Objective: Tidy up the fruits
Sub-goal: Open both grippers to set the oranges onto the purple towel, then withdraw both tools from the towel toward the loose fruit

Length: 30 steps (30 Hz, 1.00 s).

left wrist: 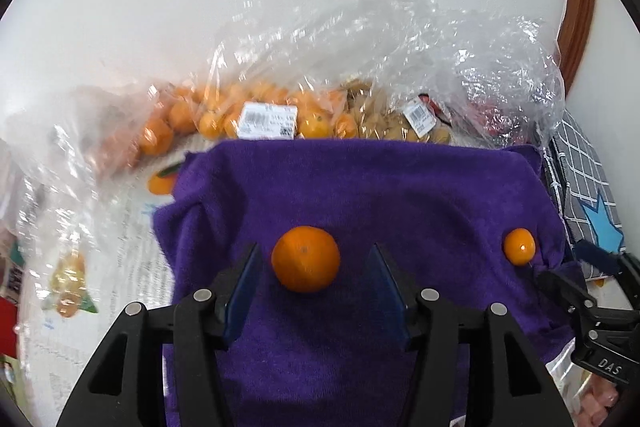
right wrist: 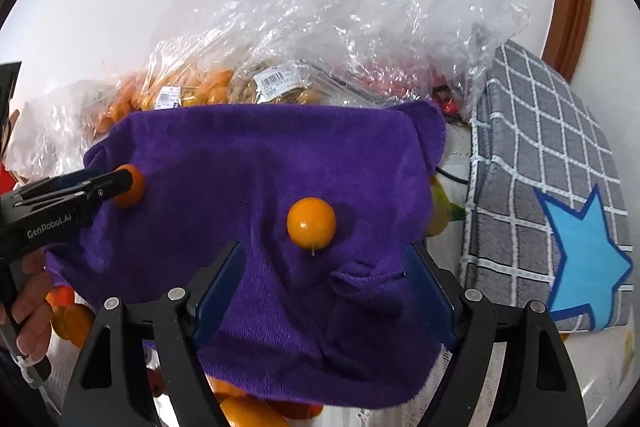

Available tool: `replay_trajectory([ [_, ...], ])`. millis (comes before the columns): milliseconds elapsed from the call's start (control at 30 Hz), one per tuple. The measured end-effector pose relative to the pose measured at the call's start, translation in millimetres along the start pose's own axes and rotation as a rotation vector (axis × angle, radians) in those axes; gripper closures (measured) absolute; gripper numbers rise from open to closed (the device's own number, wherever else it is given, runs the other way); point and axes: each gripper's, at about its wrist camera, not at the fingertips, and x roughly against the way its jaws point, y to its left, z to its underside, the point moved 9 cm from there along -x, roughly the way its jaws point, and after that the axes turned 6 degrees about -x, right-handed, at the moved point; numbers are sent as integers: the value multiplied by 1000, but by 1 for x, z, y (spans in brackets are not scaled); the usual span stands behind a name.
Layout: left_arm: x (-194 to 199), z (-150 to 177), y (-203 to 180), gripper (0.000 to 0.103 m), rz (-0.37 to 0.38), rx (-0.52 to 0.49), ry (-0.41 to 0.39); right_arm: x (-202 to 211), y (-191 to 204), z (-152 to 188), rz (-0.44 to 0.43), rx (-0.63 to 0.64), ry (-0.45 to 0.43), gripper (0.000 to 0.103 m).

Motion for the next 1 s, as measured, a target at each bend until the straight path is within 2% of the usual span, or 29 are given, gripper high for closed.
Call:
replay_trajectory([
  [133,31,-8,0,50,-42,-35,-69,19,8,-6,-39,34,-49,22],
  [267,58,-3,1,50,-20,-15,-105,43,7,-4,-112,-3,-106,22],
  [433,81,16,5,50,16,33,-107,66,-1,13,-190,-92,-106,22],
  [500,89,27,5,50,44,54,-104,73,-6,22,-158,-87,-99,22],
  [567,96,35,9,50,28,59,-121,78,-7,35,-102,-58,-76,22],
  [733,108,61,7,50,67,34,-83,88,-3,67,-80,-40,-99,27],
  [800,113,72,9,50,61,25,-82,90,-2,80,-43,-28,-109,29],
  [867,115,83,9,50,57,7,-81,87,5,93,-40,18,-93,39],
  [1000,113,101,12,50,65,-1,-75,78,16,104,-60,70,-63,43],
])
